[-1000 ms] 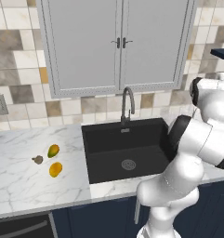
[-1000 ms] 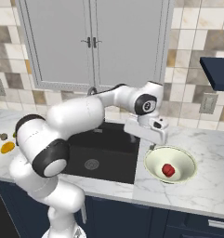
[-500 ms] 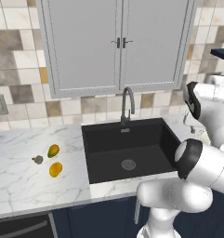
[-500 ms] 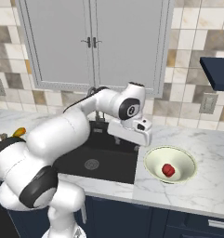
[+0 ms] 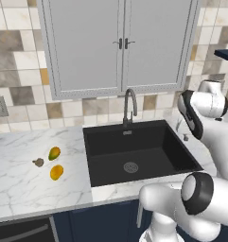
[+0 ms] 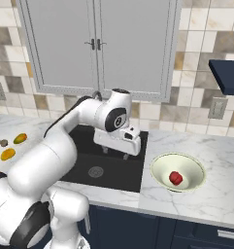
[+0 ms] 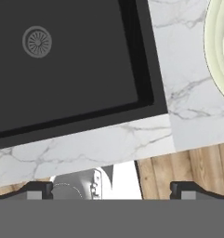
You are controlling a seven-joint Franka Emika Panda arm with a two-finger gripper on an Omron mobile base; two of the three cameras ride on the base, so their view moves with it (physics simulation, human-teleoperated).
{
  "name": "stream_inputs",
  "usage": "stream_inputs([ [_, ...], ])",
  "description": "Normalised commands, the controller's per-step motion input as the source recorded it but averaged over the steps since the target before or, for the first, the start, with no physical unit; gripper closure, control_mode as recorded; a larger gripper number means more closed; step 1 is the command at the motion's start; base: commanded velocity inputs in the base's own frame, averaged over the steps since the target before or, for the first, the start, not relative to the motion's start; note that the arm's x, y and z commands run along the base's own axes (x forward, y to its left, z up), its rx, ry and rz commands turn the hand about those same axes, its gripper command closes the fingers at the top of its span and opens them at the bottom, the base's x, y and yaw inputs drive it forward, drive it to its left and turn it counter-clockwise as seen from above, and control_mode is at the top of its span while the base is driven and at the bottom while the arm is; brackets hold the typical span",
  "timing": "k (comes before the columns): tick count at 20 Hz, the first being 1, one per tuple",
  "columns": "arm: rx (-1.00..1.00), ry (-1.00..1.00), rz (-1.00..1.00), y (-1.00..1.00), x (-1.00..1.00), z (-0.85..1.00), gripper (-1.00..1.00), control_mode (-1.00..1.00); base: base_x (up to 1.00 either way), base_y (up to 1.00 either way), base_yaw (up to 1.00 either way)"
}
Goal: There is a mixed pile of frozen fruits and vegetables on the counter. Locate all the frozen vegetables and place the items in a bowl on the counter. Take all the frozen fruits and defrost them in a running sink.
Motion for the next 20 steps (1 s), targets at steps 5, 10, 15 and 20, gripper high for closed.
stream_inputs([
  [5, -0.02, -0.02, 0.03, 0.51, -0.01, -0.05, -1.0, -1.0, 0.0, 0.0, 0.0],
  [10, -0.06, 0.06, 0.01, 0.61, 0.04, -0.06, -1.0, -1.0, 0.0, 0.0, 0.0],
  [15, -0.03, 0.08, -0.01, 0.53, 0.15, -0.02, -1.0, -1.0, 0.0, 0.0, 0.0],
  [20, 0.0, 0.04, -0.04, 0.46, 0.14, 0.0, -1.0, -1.0, 0.0, 0.0, 0.0],
])
